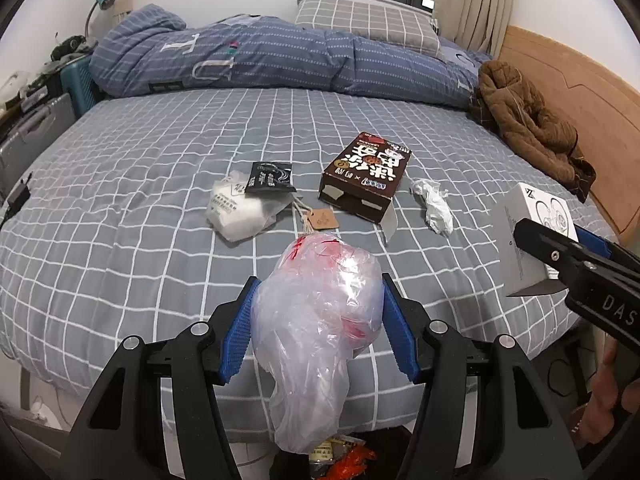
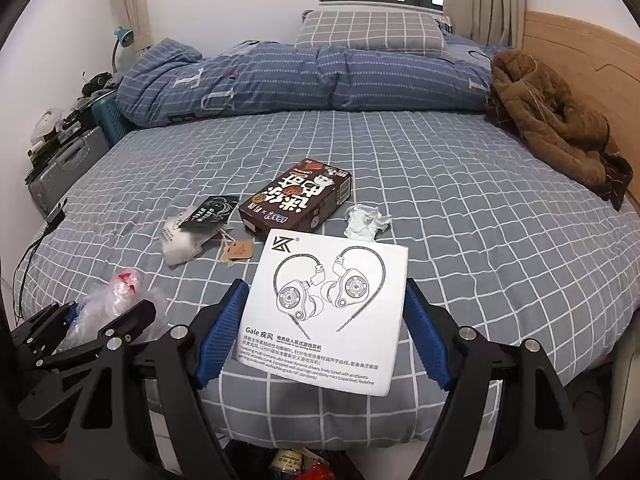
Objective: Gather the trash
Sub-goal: 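Carry the plastic bag and white card with both tools over the bin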
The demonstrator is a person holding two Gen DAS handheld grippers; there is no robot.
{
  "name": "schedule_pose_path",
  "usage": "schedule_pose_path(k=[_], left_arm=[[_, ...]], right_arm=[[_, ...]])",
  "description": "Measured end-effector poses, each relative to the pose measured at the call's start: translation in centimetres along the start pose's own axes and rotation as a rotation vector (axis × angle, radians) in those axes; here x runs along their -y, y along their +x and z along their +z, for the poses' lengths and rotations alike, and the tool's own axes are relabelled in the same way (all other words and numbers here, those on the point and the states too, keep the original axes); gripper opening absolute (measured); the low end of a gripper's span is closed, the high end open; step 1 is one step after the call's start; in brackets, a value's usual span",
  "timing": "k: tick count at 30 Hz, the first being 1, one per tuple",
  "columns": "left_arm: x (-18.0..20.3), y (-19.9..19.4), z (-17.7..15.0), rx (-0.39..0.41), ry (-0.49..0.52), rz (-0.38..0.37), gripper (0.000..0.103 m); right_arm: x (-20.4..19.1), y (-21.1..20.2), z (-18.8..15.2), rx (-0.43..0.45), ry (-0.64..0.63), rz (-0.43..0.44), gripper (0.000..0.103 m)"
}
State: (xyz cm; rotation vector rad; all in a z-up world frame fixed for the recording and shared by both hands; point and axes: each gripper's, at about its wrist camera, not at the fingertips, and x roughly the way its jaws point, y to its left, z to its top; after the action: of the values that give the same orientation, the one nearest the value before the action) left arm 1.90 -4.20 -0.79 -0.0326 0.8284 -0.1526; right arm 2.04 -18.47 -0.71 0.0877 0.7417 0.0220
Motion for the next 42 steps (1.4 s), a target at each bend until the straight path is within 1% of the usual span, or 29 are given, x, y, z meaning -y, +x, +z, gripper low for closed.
schedule_pose_path(k=[16,24,42], left_arm=[[0.0,-2.0,-3.8,-0.034,0.010,0.004,0.058],[0.1,-3.1,-5.7,-0.047,0.011,0.006,0.058],[-0.5,-6.4,-10.6,-0.079,0.005,0.022,0.058]], right_arm=[[-0.8,-2.1,-4.0,-0.035,-0.020,0.012,0.074],[-1.3,-4.1,-5.2,-0.022,-0.028,0.026,0.074],[-3.5,-6.3,-10.2,-0.077,-0.060,0.059,0.074]])
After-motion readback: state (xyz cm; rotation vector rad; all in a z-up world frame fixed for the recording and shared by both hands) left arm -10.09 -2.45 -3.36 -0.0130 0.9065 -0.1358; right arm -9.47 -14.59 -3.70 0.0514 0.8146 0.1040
